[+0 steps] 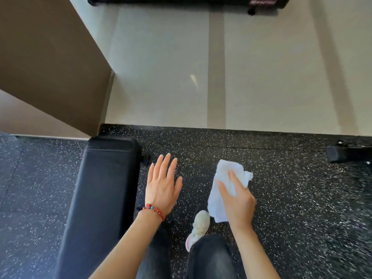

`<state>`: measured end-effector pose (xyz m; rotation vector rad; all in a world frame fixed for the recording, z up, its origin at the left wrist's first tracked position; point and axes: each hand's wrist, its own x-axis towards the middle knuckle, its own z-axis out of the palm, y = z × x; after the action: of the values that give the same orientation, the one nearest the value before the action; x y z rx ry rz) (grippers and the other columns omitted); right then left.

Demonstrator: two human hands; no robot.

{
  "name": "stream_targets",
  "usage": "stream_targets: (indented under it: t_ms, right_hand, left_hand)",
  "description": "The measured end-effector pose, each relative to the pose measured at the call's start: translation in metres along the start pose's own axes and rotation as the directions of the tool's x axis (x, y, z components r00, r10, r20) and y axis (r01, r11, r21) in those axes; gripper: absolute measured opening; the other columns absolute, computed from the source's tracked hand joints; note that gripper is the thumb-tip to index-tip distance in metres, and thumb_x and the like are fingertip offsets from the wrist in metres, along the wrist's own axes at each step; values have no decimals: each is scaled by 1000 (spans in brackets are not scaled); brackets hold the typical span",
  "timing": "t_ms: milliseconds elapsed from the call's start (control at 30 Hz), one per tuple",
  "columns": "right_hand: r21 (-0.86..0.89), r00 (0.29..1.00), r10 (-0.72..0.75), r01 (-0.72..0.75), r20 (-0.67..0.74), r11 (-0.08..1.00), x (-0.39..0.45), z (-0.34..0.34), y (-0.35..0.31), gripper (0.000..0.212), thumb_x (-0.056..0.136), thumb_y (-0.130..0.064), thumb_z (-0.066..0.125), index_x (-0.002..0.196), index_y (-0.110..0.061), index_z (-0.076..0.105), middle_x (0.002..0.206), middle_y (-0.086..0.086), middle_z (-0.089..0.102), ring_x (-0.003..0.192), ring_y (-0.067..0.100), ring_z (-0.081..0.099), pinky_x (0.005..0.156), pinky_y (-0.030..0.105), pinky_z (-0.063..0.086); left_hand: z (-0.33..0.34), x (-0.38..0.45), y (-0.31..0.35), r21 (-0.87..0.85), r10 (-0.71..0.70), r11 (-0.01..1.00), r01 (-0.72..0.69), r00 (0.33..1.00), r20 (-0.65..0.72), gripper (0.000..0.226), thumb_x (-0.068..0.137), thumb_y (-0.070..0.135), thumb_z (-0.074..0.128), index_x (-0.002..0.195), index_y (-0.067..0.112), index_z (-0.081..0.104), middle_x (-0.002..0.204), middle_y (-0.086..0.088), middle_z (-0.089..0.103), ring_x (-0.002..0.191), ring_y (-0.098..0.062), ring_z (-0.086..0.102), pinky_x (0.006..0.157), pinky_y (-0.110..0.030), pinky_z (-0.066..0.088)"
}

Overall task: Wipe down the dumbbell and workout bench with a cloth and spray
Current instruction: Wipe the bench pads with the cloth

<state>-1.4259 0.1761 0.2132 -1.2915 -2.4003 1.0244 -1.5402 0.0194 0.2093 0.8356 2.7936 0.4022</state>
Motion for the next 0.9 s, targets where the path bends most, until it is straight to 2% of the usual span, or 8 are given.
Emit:
stream_targets:
  t_ms: [133,267,367,500,600,700,767,900]
  right_hand:
    - [10,998,20,-19,-55,1000,32,-50,21,48,75,-26,75,121,-20,61,91,21,69,80,34,65,68,35,49]
    - [38,989,57,-53,-139,998,58,-88,34,47,75,-26,75,119,-18,63,96,19,69,81,34,64,68,33,47]
    - [65,977,93,-82,-193,994,76,-106,41,47,73,-25,77,118,-17,63,88,18,70,76,32,64,66,33,47]
    - [38,961,124,-118,-248,992,102,-119,48,47,72,-24,78,115,-14,65,88,17,71,76,33,66,66,39,53]
    - [62,941,196,-186,-275,981,129,-129,48,49,72,-26,77,118,-16,63,94,15,70,82,31,66,71,38,52]
    - [79,919,235,-222,-315,972,160,-138,46,50,72,-24,78,119,-15,63,96,14,70,84,30,66,71,37,52]
    - [105,898,280,-259,-341,960,182,-145,43,50,72,-23,78,118,-16,63,98,14,70,86,30,66,72,38,52]
    - [163,846,369,-331,-386,930,216,-158,40,48,72,-24,78,117,-18,63,97,11,70,85,29,65,69,32,49]
  left_hand:
    - [-4,28,63,-2,67,998,-67,998,7,52,88,36,37,125,5,57,134,-17,53,125,-36,48,101,-57,32]
    - [-9,53,110,3,152,988,-152,988,-10,51,88,37,37,125,7,57,135,-16,53,126,-35,47,106,-51,29]
    - [-11,75,135,12,218,976,-218,976,1,51,88,37,36,124,7,57,134,-16,53,126,-35,48,110,-46,26]
    - [-13,113,163,36,304,951,-306,951,45,55,93,41,30,123,5,59,132,-18,55,123,-38,50,99,-58,32]
    - [-13,151,188,42,362,930,-366,929,74,53,90,38,34,121,4,60,130,-19,56,120,-40,52,97,-60,31]
    - [-11,193,212,29,439,895,-445,890,121,54,96,44,25,124,8,54,131,-17,55,122,-37,51,98,-57,27]
    - [-10,221,229,25,503,860,-510,854,134,48,94,43,29,126,12,47,132,-16,55,123,-36,50,99,-56,27]
    - [-12,271,265,24,586,801,-598,792,173,50,88,38,36,123,10,55,131,-16,56,121,-36,53,98,-56,27]
